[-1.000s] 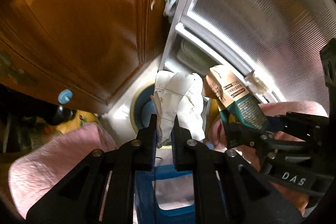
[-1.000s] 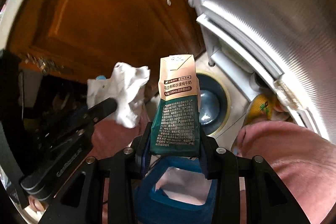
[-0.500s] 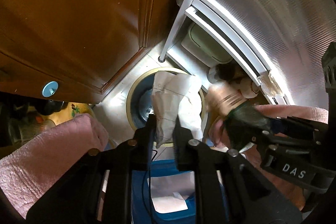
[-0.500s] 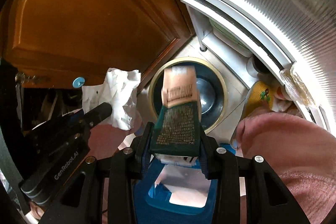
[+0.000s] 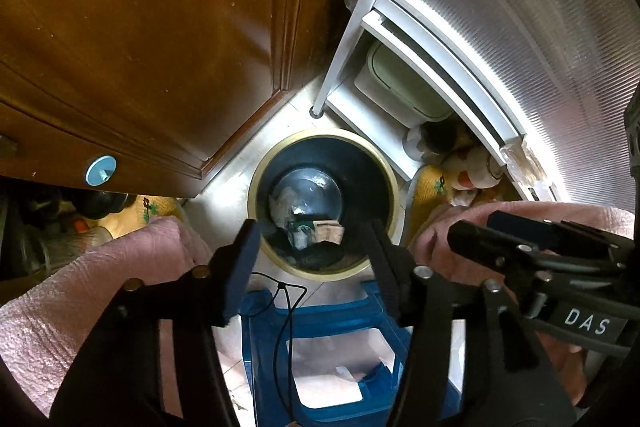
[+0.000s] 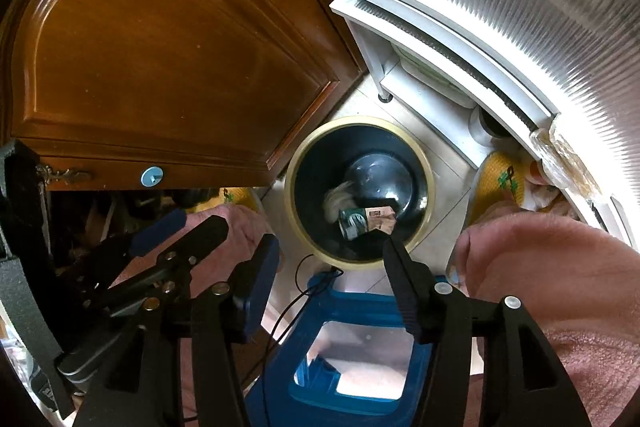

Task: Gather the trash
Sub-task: 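Open both tools to drop the tissue and carton into the bin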

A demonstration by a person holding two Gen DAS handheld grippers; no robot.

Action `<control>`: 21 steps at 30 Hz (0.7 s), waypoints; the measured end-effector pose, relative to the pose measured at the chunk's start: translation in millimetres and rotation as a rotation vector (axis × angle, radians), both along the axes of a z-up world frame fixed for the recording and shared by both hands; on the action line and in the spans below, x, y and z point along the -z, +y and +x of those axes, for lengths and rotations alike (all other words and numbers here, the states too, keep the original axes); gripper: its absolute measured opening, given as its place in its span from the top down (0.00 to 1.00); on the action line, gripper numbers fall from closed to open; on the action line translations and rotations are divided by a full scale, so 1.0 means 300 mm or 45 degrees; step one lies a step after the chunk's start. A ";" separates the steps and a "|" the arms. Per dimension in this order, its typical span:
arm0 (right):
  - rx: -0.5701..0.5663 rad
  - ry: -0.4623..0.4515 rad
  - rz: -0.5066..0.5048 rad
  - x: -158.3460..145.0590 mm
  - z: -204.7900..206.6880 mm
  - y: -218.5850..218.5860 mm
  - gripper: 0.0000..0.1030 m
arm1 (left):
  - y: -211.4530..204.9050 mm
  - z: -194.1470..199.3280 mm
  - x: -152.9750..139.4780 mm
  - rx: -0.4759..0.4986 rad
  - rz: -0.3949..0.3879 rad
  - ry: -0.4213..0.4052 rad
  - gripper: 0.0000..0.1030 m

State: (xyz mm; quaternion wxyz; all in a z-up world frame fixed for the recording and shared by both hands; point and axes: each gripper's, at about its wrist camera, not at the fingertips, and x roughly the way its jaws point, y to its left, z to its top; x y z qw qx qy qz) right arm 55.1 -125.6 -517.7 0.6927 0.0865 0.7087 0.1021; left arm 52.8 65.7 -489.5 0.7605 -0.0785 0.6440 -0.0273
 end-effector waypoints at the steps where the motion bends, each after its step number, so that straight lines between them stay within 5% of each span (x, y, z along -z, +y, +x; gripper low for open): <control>1: -0.004 -0.002 0.001 0.010 0.000 -0.010 0.46 | -0.001 0.000 -0.001 0.003 0.004 -0.001 0.42; 21: -0.018 -0.020 -0.002 -0.020 -0.013 -0.060 0.46 | -0.007 -0.012 -0.087 0.013 0.015 -0.155 0.38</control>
